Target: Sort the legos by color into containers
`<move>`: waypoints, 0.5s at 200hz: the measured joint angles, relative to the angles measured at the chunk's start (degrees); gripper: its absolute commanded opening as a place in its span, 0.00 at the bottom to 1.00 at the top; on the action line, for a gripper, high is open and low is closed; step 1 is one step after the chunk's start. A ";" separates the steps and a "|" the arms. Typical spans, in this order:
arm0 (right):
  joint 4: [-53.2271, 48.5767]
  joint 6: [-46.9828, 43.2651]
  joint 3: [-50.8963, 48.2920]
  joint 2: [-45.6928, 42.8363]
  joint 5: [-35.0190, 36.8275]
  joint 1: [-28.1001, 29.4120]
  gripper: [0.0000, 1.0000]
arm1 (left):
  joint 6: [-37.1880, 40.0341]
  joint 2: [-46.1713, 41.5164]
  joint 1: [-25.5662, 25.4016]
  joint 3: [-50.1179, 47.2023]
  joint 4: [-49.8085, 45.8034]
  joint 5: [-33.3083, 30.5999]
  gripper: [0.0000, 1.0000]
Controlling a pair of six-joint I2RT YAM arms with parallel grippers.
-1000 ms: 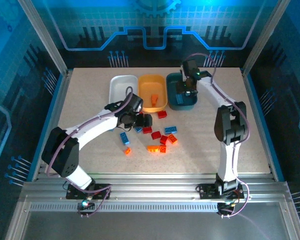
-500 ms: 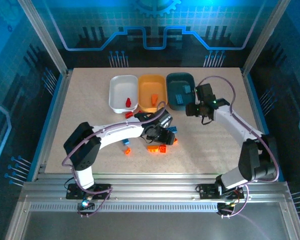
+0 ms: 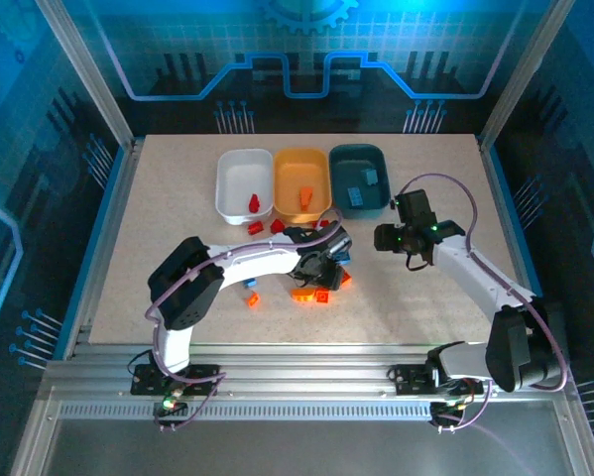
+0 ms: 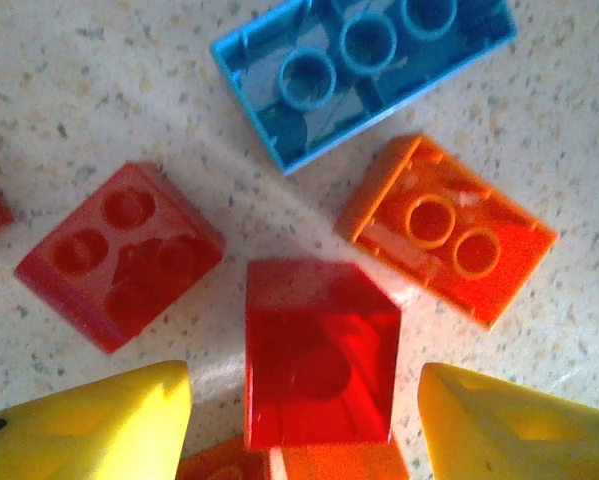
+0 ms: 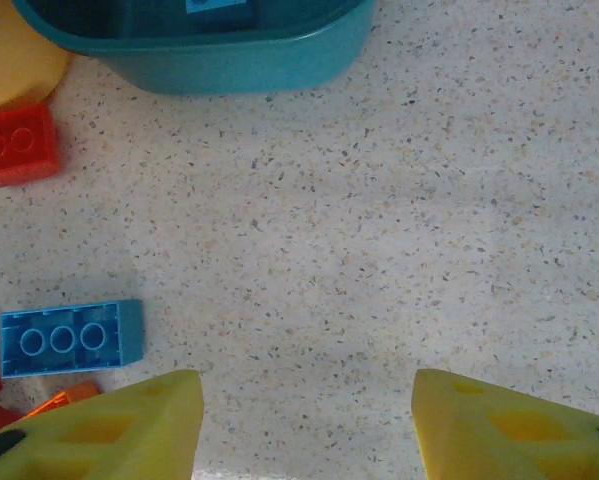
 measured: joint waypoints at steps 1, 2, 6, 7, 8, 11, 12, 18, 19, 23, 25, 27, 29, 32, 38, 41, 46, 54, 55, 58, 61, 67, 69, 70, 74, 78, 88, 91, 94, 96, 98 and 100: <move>0.04 -0.02 -0.02 -0.02 0.00 0.00 0.57 | 0.00 0.15 0.00 0.15 0.00 -0.11 0.58; 0.04 0.00 -0.02 -0.02 -0.02 0.00 0.57 | -0.02 0.24 0.00 0.22 0.02 -0.13 0.57; 0.13 0.00 -0.02 -0.02 -0.09 0.00 0.57 | 0.09 0.59 0.00 0.59 0.11 -0.37 0.56; 0.17 0.00 -0.04 -0.02 -0.11 0.00 0.57 | 0.09 0.66 0.00 0.66 0.13 -0.39 0.56; 0.20 0.00 -0.04 -0.02 -0.11 0.00 0.57 | 0.04 0.72 0.00 0.72 0.15 -0.46 0.55; 0.26 0.00 -0.07 -0.04 -0.20 0.00 0.57 | 0.17 1.03 0.00 0.98 0.15 -0.59 0.53; 0.26 0.00 -0.07 -0.04 -0.20 0.00 0.57 | 0.22 1.09 0.00 1.05 0.15 -0.61 0.53; 0.37 0.00 -0.15 -0.09 -0.22 0.00 0.57 | 0.24 1.49 0.00 1.36 0.17 -0.85 0.51; 0.35 0.00 -0.15 -0.11 -0.22 0.00 0.57 | 0.33 1.57 0.00 1.40 0.17 -0.96 0.51; 0.35 -0.02 -0.17 -0.13 -0.22 0.00 0.57 | 0.13 1.79 0.00 1.51 0.20 -1.07 0.50; 0.35 0.00 -0.17 -0.13 -0.22 0.00 0.57 | 0.31 1.88 0.00 1.57 0.17 -1.16 0.49; 0.35 0.00 -0.17 -0.13 -0.22 0.00 0.57 | 0.22 1.97 0.00 1.57 0.15 -1.20 0.48; 0.37 -0.02 -0.17 -0.13 -0.22 0.00 0.57 | 0.17 2.03 0.00 1.60 0.15 -1.22 0.48; 0.39 0.00 -0.17 -0.13 -0.22 0.00 0.57 | 0.37 2.12 0.00 1.60 0.15 -1.33 0.47; 0.44 -0.02 -0.17 -0.17 -0.22 0.00 0.57 | 0.37 2.23 0.00 1.60 0.04 -1.44 0.45; 0.44 -0.02 -0.17 -0.20 -0.22 0.00 0.57 | 0.39 2.27 0.00 1.60 0.02 -1.51 0.44; 0.44 -0.02 -0.17 -0.24 -0.22 0.00 0.57 | 0.50 2.32 0.00 1.60 0.02 -1.60 0.42; 0.55 -0.02 -0.17 -0.33 -0.22 0.00 0.57 | 0.42 2.32 0.00 1.60 -0.02 -1.75 0.36; 0.55 -0.02 -0.17 -0.33 -0.22 0.00 0.57 | 0.42 2.32 0.00 1.60 -0.02 -1.75 0.35; 0.59 -0.02 -0.17 -0.35 -0.22 0.00 0.57 | 0.59 2.32 0.00 1.60 -0.07 -1.88 0.34; 0.61 -0.02 -0.17 -0.37 -0.22 0.00 0.56 | 0.57 2.32 0.00 1.60 -0.07 -2.01 0.32; 0.72 -0.02 -0.17 -0.44 -0.22 0.00 0.56 | 0.72 2.32 0.00 1.66 -0.09 -2.14 0.30; 0.72 -0.02 -0.17 -0.44 -0.22 0.00 0.56 | 0.44 2.29 0.00 1.68 -0.09 -2.25 0.29; 0.74 -0.02 -0.17 -0.46 -0.22 0.00 0.56 | 0.46 2.29 0.00 1.70 -0.09 -2.27 0.29; 0.76 -0.02 -0.17 -0.50 -0.22 0.00 0.56 | 0.61 2.29 0.00 1.75 -0.07 -2.43 0.28; 0.79 -0.02 -0.17 -0.52 -0.22 0.00 0.56 | 0.74 2.29 0.00 1.77 -0.09 -2.47 0.26; 0.79 -0.02 -0.17 -0.57 -0.24 0.00 0.56 | 0.63 2.27 0.00 1.77 -0.11 -2.67 0.21; 0.79 -0.02 -0.17 -0.59 -0.24 0.00 0.56 | 0.66 2.19 0.00 1.77 -0.13 -2.69 0.20; 0.79 -0.02 -0.17 -0.59 -0.24 0.00 0.56 | 0.68 2.19 0.00 1.77 -0.22 -2.71 0.19; 0.79 -0.02 -0.17 -0.59 -0.24 0.00 0.56 | 0.66 2.08 0.00 1.77 -0.33 -2.73 0.18; 0.79 -0.02 -0.17 -0.61 -0.22 0.00 0.56 | 0.68 2.01 0.00 1.77 -0.35 -2.75 0.18; 0.79 -0.02 -0.17 -0.61 -0.24 0.00 0.56 | 0.68 1.97 0.00 1.77 -0.52 -2.82 0.17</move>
